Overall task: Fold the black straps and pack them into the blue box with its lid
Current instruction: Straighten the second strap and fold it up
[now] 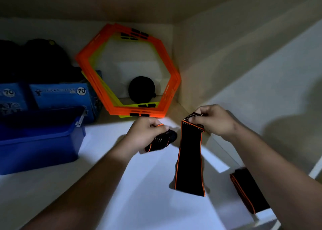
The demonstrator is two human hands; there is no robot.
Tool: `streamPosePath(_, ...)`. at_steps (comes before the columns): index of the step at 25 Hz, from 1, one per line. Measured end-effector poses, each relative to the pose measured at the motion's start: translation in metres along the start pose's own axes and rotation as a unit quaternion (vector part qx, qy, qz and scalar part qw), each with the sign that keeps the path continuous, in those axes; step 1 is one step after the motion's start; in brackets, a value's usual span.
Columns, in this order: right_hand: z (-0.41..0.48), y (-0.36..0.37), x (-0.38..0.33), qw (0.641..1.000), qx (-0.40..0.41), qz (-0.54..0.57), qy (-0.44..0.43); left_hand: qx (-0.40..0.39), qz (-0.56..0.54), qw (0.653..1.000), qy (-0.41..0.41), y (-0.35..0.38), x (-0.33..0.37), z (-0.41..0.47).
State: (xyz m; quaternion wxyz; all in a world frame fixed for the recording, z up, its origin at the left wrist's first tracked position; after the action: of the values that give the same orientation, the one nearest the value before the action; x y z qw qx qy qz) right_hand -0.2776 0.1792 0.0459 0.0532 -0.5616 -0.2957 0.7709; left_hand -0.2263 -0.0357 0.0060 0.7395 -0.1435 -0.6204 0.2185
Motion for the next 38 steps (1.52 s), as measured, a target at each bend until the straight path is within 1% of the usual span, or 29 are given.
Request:
streamPosePath(2, 0.004, 0.001, -0.014, 0.990, -0.020, 0.134, -0.029, 0.015, -0.114, 0.993, 0.003, -0.013, 0.020, 0.004)
streamPosePath(3, 0.007, -0.001, -0.019, 0.985, -0.028, 0.169, -0.033, 0.026, -0.164, 0.986, 0.003, -0.020, 0.027, 0.007)
streamPosePath(6, 0.014, -0.007, -0.030, 0.977, -0.039, 0.206, -0.035, 0.063, -0.252, 0.966, 0.003, -0.042, 0.042, 0.011)
streamPosePath(9, 0.020, -0.015, -0.045, 0.967, -0.042, 0.244, -0.050, 0.081, -0.324, 0.942, 0.015, -0.060, 0.063, 0.008)
streamPosePath(11, 0.024, -0.018, -0.061, 0.958, -0.058, 0.270, -0.077, 0.095, -0.358, 0.928, 0.038, -0.072, 0.078, 0.006)
streamPosePath(13, 0.025, -0.016, -0.081, 0.951, -0.100, 0.273, -0.105, 0.130, -0.362, 0.921, 0.057, -0.087, 0.088, 0.005)
streamPosePath(15, 0.025, -0.010, -0.101, 0.945, -0.143, 0.263, -0.131, 0.173, -0.300, 0.935, 0.077, -0.106, 0.096, 0.004)
streamPosePath(17, 0.023, -0.007, -0.119, 0.946, -0.159, 0.237, -0.156, 0.209, -0.175, 0.954, 0.124, -0.124, 0.111, 0.000)
streamPosePath(18, 0.022, -0.006, -0.129, 0.948, -0.161, 0.215, -0.169, 0.234, -0.102, 0.955, 0.154, -0.132, 0.121, -0.005)
streamPosePath(20, 0.017, -0.006, -0.147, 0.953, -0.155, 0.169, -0.197, 0.289, 0.033, 0.936, 0.197, -0.146, 0.139, -0.014)
streamPosePath(21, 0.014, -0.007, -0.157, 0.954, -0.149, 0.154, -0.210, 0.313, 0.090, 0.924, 0.200, -0.152, 0.146, -0.018)
streamPosePath(23, 0.007, -0.012, -0.178, 0.957, -0.123, 0.120, -0.232, 0.338, 0.170, 0.906, 0.187, -0.161, 0.157, -0.020)
streamPosePath(24, 0.002, -0.014, -0.190, 0.959, -0.101, 0.081, -0.252, 0.338, 0.193, 0.902, 0.187, -0.163, 0.162, -0.020)
streamPosePath(25, -0.004, -0.016, -0.203, 0.957, -0.074, 0.023, -0.281, 0.328, 0.204, 0.902, 0.194, -0.164, 0.167, -0.018)
streamPosePath(27, -0.017, -0.016, -0.228, 0.935, -0.008, -0.122, -0.333, 0.300, 0.219, 0.906, 0.201, -0.166, 0.174, -0.014)
streamPosePath(28, -0.021, -0.014, -0.237, 0.921, 0.025, -0.190, -0.338, 0.289, 0.229, 0.909, 0.197, -0.167, 0.177, -0.011)
streamPosePath(30, -0.024, -0.006, -0.247, 0.903, 0.063, -0.273, -0.326, 0.292, 0.241, 0.907, 0.186, -0.173, 0.185, -0.008)
streamPosePath(32, -0.026, 0.006, -0.255, 0.888, 0.085, -0.322, -0.317, 0.296, 0.218, 0.914, 0.172, -0.177, 0.190, -0.006)
streamPosePath(34, -0.026, 0.013, -0.261, 0.870, 0.124, -0.358, -0.316, 0.277, 0.165, 0.934, 0.152, -0.177, 0.190, -0.004)
streamPosePath(36, -0.025, 0.015, -0.265, 0.852, 0.178, -0.388, -0.304, 0.245, 0.087, 0.956, 0.139, -0.172, 0.187, -0.007)
streamPosePath(38, -0.025, 0.010, -0.269, 0.850, 0.225, -0.373, -0.297, 0.196, -0.009, 0.972, 0.131, -0.163, 0.183, -0.012)
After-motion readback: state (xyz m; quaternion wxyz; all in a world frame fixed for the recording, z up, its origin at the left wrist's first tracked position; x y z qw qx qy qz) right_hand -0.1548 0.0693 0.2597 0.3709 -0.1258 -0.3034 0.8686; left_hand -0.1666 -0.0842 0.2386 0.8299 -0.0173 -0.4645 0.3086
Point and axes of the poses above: each hand's wrist, its own z-axis towards the middle knuckle, its own y-axis out of the palm, x = y × z, the point moved 9 cm from there along z, towards the middle knuckle, and after that the axes turned 4 degrees about -x, right-handed, at the moved point
